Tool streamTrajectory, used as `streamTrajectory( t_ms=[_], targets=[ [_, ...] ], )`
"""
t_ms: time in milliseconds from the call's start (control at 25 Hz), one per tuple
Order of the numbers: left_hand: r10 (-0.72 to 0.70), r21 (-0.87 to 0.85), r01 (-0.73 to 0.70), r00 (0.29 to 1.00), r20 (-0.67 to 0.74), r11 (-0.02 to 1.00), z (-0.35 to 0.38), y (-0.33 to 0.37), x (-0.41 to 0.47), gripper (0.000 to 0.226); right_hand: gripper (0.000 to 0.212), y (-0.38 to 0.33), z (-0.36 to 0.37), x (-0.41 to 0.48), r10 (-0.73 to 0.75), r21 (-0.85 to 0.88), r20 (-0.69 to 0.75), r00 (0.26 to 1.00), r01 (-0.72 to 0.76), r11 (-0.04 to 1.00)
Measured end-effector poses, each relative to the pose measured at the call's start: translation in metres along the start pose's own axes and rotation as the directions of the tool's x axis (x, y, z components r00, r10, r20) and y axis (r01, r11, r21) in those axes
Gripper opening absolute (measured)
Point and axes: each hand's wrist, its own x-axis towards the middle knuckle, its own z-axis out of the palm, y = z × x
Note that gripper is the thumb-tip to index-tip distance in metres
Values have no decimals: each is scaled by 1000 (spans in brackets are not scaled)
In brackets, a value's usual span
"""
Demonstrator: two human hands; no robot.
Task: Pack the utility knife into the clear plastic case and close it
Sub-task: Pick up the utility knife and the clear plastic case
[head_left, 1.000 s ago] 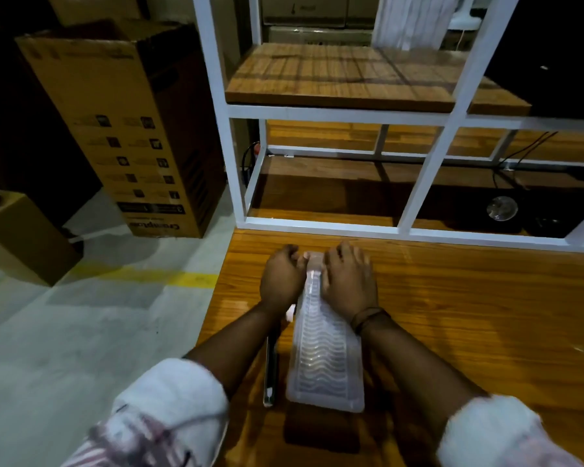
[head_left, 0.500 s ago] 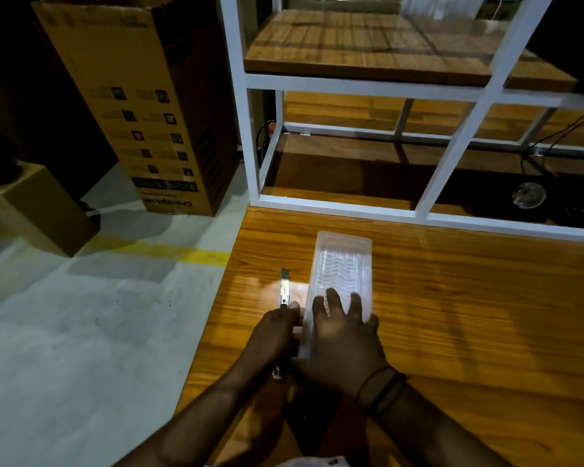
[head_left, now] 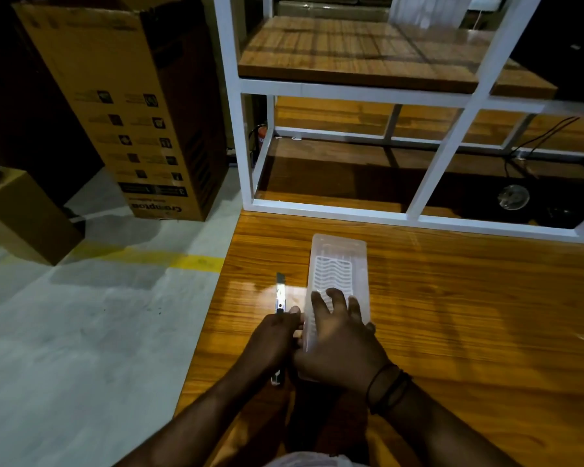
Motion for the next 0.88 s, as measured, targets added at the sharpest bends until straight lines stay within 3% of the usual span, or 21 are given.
streamTrajectory(
  t_ms=[200, 280, 360, 560, 800, 880],
  targets=[
    [46, 84, -45, 999, -17, 996, -1, -4, 0, 28, 99, 7, -15, -17, -44, 302, -254, 966, 122, 945],
    [96, 128, -92, 995, -24, 987, -1, -11, 3, 44, 90, 18, -24, -24, -59, 314, -359, 931, 180, 932],
    [126, 161, -120, 992, -29, 980, -2, -17, 8, 59, 85, 34, -36, -28, 22, 433, -405, 914, 170, 885],
    [145, 214, -137, 989, -26, 967, -3, -13, 5, 48, 63, 90, -31, -24, 260, 407, -464, 847, -56, 912],
    [162, 280, -139, 985, -58, 950, -4, -11, -3, 21, 64, 133, 1, -17, 430, 350, -308, 849, -319, 881],
    [207, 389, -161, 975, -78, 907, -8, -13, -4, 22, 47, 139, 10, -15, 454, 246, -275, 847, -394, 885]
  ],
)
